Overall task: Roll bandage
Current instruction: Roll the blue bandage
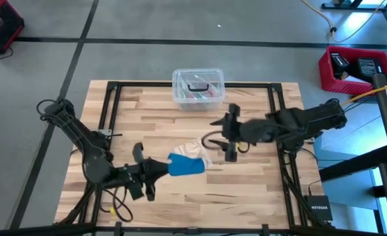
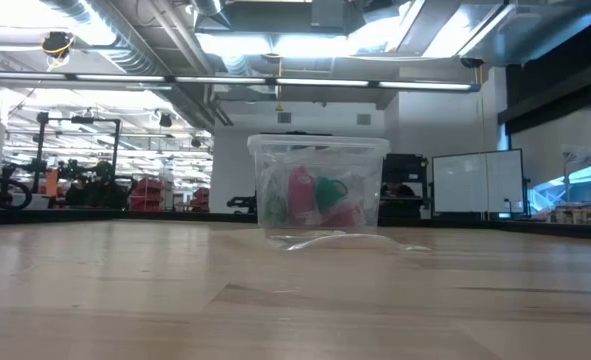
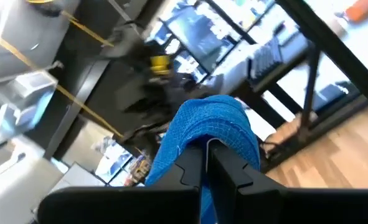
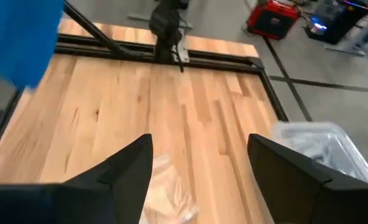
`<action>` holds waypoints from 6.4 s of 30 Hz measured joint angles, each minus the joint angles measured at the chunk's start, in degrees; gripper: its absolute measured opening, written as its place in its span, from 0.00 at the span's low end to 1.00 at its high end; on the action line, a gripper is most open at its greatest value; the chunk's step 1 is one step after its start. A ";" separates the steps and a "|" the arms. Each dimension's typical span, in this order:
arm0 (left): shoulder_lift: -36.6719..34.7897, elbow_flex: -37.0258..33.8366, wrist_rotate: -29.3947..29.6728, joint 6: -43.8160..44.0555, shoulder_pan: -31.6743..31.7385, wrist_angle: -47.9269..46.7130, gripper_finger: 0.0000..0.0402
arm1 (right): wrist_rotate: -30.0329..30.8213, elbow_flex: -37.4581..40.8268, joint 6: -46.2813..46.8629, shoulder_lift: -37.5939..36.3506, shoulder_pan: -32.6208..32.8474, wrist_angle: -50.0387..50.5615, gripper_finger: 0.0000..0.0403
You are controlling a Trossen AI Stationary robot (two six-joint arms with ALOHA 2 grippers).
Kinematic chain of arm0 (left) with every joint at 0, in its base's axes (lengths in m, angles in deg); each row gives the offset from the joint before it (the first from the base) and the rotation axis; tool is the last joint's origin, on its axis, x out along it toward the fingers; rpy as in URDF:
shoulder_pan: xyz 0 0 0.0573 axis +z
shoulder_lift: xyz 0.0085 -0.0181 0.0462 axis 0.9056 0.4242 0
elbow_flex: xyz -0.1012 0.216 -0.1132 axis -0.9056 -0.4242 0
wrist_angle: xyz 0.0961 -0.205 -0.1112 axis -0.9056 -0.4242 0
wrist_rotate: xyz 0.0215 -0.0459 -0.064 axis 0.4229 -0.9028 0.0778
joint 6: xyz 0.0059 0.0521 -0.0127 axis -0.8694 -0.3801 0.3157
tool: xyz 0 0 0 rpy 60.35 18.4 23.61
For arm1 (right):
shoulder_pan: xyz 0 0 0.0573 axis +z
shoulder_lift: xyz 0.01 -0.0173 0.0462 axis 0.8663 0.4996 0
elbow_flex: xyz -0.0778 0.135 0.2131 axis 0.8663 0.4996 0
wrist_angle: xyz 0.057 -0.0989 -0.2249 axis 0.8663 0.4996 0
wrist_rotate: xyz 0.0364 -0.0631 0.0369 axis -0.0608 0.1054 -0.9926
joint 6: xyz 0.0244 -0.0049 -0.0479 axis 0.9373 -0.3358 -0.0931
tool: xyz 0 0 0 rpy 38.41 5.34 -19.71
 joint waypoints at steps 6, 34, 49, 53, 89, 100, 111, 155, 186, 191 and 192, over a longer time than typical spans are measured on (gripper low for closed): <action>-2.87 0.00 0.27 5.16 0.60 2.47 0.00 | 6.12 10.81 -0.95 -0.07 7.19 -11.66 0.62; -3.05 -0.04 -0.12 9.62 1.62 0.75 0.00 | -1.15 30.43 -29.39 6.91 4.24 -86.53 0.57; -3.05 -0.04 -1.20 9.30 -1.74 -0.80 0.00 | 6.82 29.89 -44.34 6.91 4.33 -87.49 0.05; -3.05 -0.04 -6.27 9.08 -4.11 -1.14 0.00 | 6.40 29.87 -47.05 6.64 4.34 -87.41 0.01; -2.00 -0.06 -2.58 -16.99 5.09 5.08 0.00 | 3.34 29.89 -19.24 6.66 9.23 -81.57 0.03; -0.69 -0.04 1.63 -18.27 5.62 -2.36 0.00 | 7.72 29.94 -18.93 6.47 12.46 -81.07 0.04; -0.77 -0.02 2.27 -15.23 4.63 -5.91 0.00 | 9.88 29.96 -19.67 6.09 13.36 -82.39 0.04; -0.80 0.00 2.05 -4.72 4.55 -10.40 0.00 | 9.05 29.94 -13.95 6.00 13.36 -83.14 0.65; -0.82 0.00 7.09 -9.17 5.64 -12.43 0.00 | 10.83 26.19 -18.14 5.37 13.34 -80.87 0.72; -0.80 -0.01 7.19 0.54 5.77 -12.76 0.00 | 12.05 25.96 -17.66 5.35 12.85 -79.94 0.72; -0.80 -0.05 7.00 3.18 5.90 -12.89 0.00 | 12.11 25.92 -16.81 5.44 12.47 -79.16 0.72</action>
